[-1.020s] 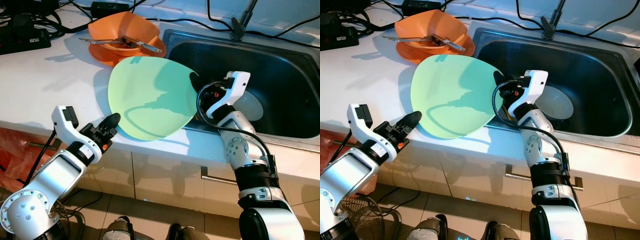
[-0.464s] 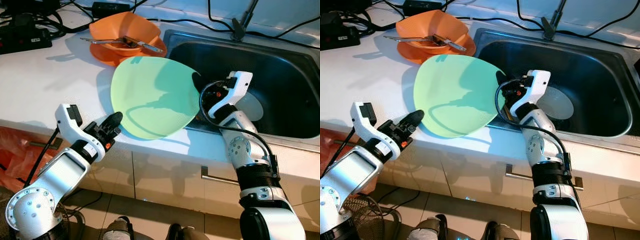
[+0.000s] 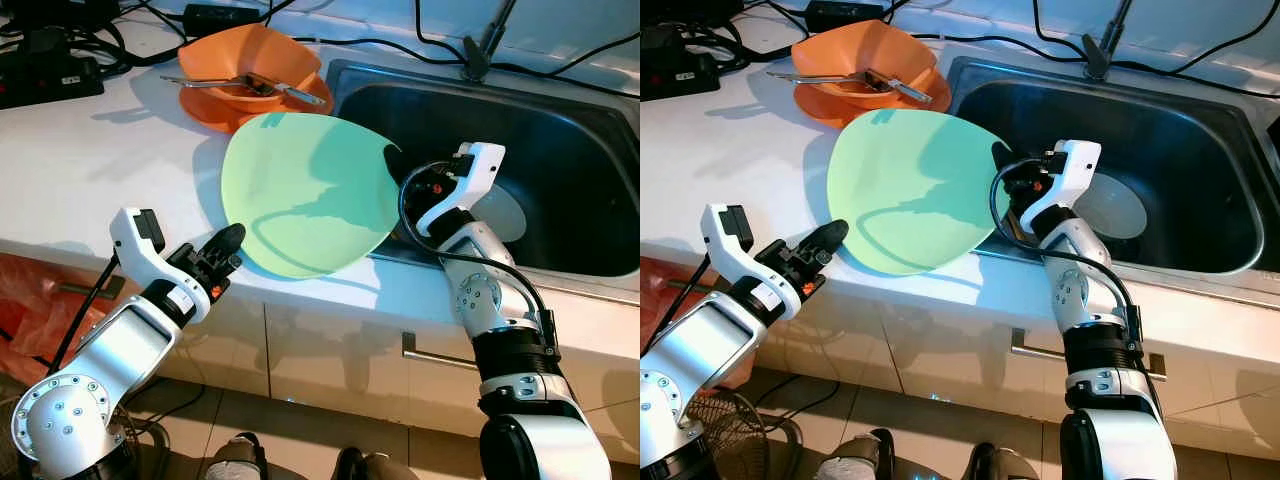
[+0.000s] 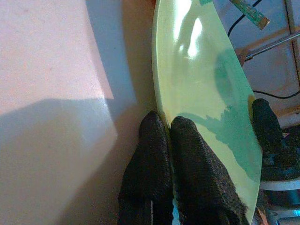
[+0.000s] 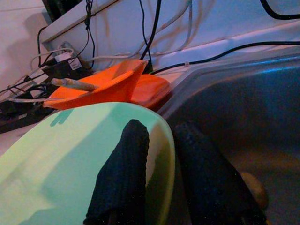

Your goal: Kitchen organization

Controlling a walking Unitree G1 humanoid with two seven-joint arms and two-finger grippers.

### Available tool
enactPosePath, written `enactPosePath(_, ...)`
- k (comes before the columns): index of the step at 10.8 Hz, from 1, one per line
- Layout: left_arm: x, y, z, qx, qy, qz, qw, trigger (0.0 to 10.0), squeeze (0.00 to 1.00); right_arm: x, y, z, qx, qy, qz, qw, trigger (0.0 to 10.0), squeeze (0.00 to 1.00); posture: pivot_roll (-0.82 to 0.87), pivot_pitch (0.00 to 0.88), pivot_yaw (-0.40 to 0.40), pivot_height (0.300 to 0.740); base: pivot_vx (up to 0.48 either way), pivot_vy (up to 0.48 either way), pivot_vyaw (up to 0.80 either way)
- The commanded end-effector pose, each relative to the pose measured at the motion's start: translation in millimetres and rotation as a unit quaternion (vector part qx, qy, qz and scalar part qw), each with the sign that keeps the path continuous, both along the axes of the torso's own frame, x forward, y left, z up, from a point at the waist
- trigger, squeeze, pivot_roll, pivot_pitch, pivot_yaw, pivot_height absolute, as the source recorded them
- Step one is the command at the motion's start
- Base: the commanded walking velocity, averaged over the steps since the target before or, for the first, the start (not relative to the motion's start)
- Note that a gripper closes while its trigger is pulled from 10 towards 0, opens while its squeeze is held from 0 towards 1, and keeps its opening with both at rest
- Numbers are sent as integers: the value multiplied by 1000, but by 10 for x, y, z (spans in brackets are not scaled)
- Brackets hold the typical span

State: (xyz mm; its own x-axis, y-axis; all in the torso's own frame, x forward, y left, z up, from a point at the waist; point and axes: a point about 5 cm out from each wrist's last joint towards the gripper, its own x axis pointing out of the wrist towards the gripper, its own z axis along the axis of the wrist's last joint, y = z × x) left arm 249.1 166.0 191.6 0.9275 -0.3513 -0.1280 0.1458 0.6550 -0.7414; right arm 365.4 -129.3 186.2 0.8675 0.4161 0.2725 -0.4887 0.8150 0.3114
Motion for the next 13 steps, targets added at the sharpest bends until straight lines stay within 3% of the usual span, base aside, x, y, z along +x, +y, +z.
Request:
enactPosePath(1,-1,-93,-111,16,31,-28,999,10000,0,16,-26,23,11,5,-6,1000,9725,0,158,179,-81,740,0,0,0)
enactPosePath(5,-1,-93,-111,16,31,-28,999,10000,0,16,-26,23,11,5,-6,1000,9725,0,158,179,-81,740,0,0,0)
enactPosePath(6,36,-120,-85,40,16,-32,999,10000,0,28,-40,11,15,16,-8,1000,10000,0,154,172,-80,740,0,0,0)
enactPosePath(7,45,-129,-74,49,11,-33,998,10000,1000,32,-47,5,17,21,-9,1000,10000,0,155,173,-80,740,0,0,0)
enactPosePath(11,53,-125,-71,49,3,-31,998,10000,1000,33,-43,-4,18,25,-9,1000,10000,0,155,175,-81,740,0,0,0)
enactPosePath(12,57,-121,-77,52,2,-30,998,10000,125,35,-43,-4,19,26,-9,999,10000,0,154,174,-81,740,0,0,0)
enactPosePath(13,57,-118,-81,53,2,-29,998,10000,0,39,-48,-2,21,27,-10,999,10000,0,154,174,-82,740,0,0,0)
